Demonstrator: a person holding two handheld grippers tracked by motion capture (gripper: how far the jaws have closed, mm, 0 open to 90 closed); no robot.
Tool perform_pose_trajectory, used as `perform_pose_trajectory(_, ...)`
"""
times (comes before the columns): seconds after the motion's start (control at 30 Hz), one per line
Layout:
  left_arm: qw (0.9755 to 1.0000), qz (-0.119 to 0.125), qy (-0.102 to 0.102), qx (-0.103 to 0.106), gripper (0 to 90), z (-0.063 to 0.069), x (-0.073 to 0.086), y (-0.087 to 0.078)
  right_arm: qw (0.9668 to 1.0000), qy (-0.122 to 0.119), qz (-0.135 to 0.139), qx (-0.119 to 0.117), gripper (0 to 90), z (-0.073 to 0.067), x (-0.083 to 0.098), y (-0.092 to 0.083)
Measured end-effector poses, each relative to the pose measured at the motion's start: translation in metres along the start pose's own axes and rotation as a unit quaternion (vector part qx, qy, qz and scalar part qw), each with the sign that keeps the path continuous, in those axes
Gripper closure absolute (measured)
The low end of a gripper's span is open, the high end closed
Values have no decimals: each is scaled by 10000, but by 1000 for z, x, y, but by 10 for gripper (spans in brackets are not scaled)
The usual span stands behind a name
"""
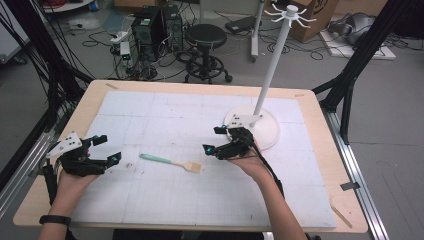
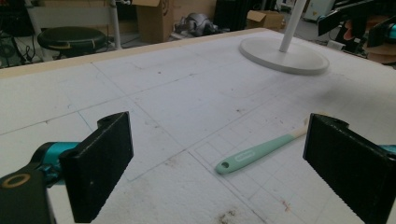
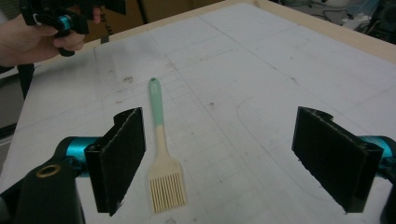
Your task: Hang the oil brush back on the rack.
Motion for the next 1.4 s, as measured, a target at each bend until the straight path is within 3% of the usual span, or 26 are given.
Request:
perform_pose_trajectory(0.3, 10000, -55, 18, 17, 91, 1, 2, 2, 9986, -22, -383, -373, 176, -16, 3, 45)
perform_pose_trajectory(0.4, 10000, -40, 11, 25, 90, 1, 1, 2, 9977, -118, -469, -473, 220, -23, 4, 60)
perform_pose_trajectory(0.7, 10000, -48, 25, 34, 91, 1, 2, 2, 9948, -290, -707, -676, 264, -38, 8, 89)
perform_pose_trajectory(1.1, 10000, -57, 39, 5, 90, 0, 3, 3, 9923, -445, -977, -615, 434, -44, 21, 112)
perform_pose_trajectory(1.4, 9999, -99, 47, -6, 90, 0, 4, 4, 9868, -778, -1327, -508, 597, -50, 31, 122)
Point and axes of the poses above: each handheld gripper's, and its own axes: y roughly forward along the jaws, x roughly out of its underside, z roughly to its right, the point moved 7 cm from there along y, roughly forward along the jaws, and after that the axes turned 2 degrees about -y, right-handed, at the moved point
